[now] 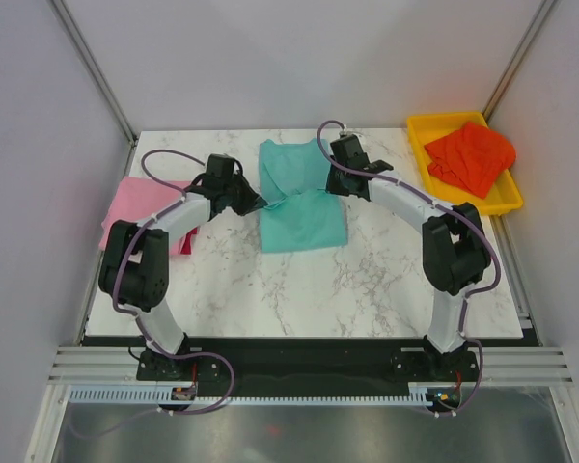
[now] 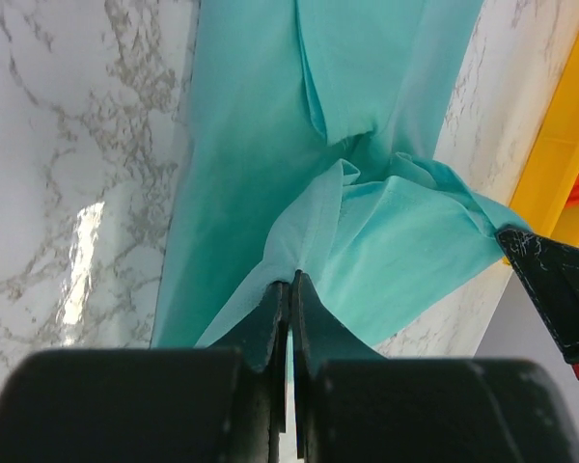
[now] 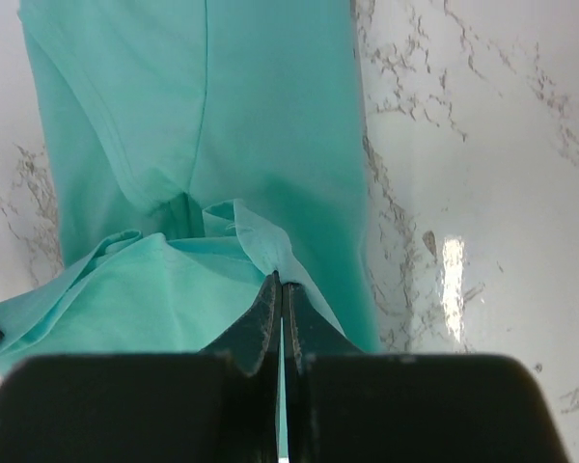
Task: Fold and stack the t-shirts
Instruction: Fold the tshirt
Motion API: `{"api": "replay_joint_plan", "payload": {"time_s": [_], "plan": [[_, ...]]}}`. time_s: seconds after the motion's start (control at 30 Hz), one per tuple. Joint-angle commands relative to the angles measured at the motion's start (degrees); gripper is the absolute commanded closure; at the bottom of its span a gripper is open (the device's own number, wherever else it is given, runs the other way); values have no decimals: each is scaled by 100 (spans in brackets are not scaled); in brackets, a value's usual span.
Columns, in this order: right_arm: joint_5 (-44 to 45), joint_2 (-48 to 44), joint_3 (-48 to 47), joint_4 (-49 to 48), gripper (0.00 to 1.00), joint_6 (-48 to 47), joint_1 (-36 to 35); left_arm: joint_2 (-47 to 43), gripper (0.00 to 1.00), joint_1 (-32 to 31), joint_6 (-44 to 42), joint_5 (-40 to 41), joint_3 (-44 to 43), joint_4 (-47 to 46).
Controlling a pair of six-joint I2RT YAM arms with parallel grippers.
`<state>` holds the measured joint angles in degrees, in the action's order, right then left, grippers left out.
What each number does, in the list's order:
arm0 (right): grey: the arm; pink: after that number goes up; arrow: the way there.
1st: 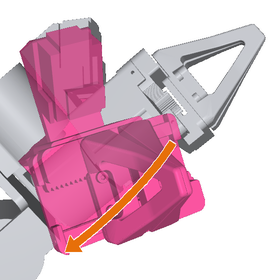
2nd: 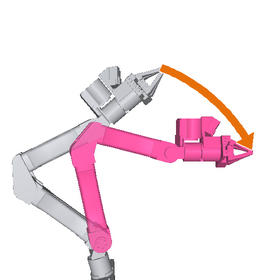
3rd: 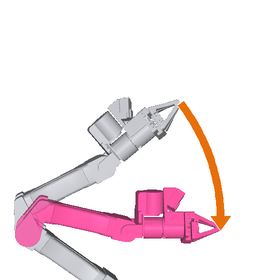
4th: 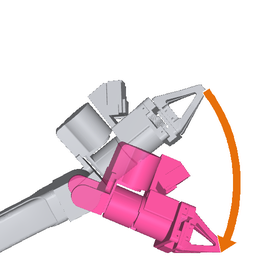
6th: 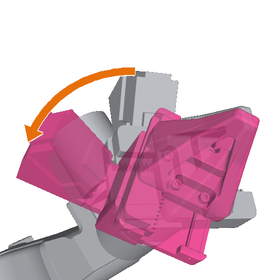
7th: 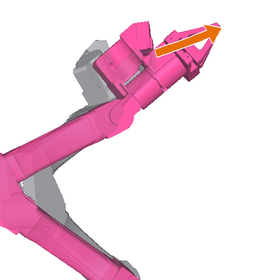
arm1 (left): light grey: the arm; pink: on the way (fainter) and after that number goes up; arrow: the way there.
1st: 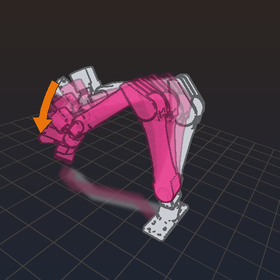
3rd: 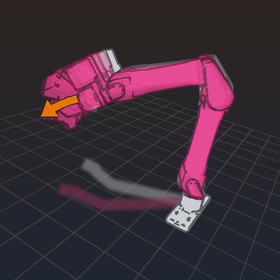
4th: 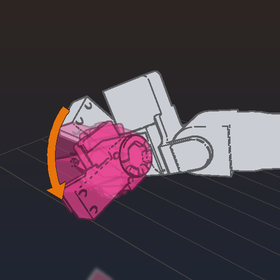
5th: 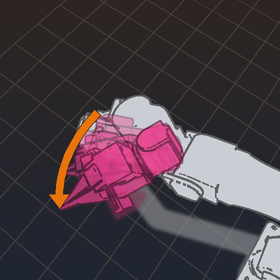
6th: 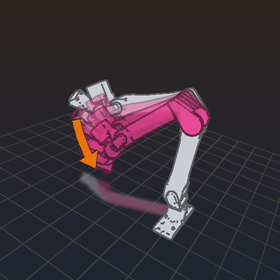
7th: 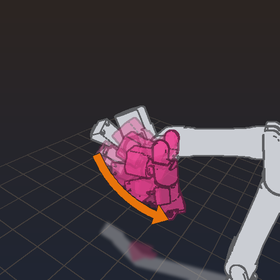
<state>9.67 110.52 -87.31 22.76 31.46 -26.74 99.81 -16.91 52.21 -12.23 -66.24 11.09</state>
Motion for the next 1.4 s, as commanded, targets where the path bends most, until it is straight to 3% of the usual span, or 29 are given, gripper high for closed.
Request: {"api": "replay_joint_plan", "payload": {"time_s": [0.0, 0.07, 0.1, 0.13, 0.17, 0.27, 0.47, 0.77, 1.03, 1.17, 1.37], "plan": [[-167, 346, -532, -97, 100, -132, 90, 380, 98, 126, -228, -253, -424, -344], [-54, 505, -708, -71, 79, -62, 134, 644, 86, 179, -228, -429, -547, -415], [25, 610, -726, -62, 67, -27, 152, 906, 69, 205, -228, -612, -713, -424], [87, 637, -726, -70, 51, 17, 195, 996, 32, 223, -211, -684, -767, -389], [166, 637, -639, -62, 47, 53, 204, 1040, 23, 258, -193, -719, -785, -389], [298, 392, -350, -114, 39, 53, 231, 840, 10, 241, -325, -720, -663, -450], [26, -802, 756, -316, 35, 106, 231, -284, 10, 232, -536, -438, 390, -608], [-738, -1849, 2391, -597, 38, 246, 231, -1341, 21, 74, -527, -228, 1647, -907], [-1124, -1973, 3606, -1599, 42, 466, 240, -1754, 30, -374, -378, -8, 2519, -1408], [-1248, -1693, 3607, -1766, 44, 501, 240, -1710, 32, -436, -281, 80, 2817, -1600], [-1635, -1218, 3633, -2065, 49, 624, 345, -1526, 47, -436, -299, 177, 2915, -1742]]}}
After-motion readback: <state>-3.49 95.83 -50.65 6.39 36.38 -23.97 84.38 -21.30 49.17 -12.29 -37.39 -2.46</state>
